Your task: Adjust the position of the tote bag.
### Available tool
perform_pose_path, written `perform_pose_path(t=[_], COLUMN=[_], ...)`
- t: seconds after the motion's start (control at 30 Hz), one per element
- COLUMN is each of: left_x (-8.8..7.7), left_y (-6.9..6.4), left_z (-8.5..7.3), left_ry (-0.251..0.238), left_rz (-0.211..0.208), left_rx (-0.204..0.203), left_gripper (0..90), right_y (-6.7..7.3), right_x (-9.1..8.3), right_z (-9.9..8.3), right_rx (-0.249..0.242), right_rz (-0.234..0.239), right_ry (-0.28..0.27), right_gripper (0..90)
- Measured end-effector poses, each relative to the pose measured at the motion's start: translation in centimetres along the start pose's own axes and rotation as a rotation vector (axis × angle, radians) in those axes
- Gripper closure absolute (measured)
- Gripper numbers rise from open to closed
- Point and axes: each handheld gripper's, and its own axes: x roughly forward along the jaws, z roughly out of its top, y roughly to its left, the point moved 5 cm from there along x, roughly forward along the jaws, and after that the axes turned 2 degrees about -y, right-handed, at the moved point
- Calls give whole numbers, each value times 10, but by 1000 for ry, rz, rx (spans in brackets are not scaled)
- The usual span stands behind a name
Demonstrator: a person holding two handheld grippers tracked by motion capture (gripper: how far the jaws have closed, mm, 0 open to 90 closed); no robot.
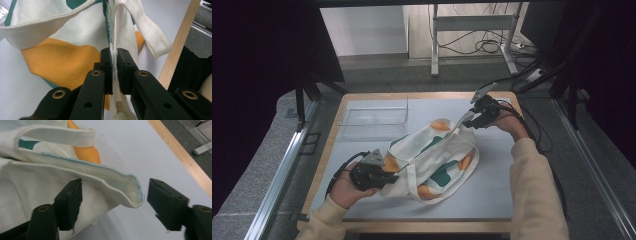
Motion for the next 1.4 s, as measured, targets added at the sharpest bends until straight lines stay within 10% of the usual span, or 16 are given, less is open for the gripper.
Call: perform_pose_path(t=[0.37,1.4], left_x=[0,-22], left_y=[-1,10], left_z=[0,11], left_ry=[3,-44], left_rz=[0,88], left_rx=[0,15], left_gripper=[843,860], right_y=[1,14], right_x=[-7,-59], right_z=[0,-7], right_rx=[-40,5], right_rz=[-36,-92], right_ry=[15,-86], right_gripper=[780,799])
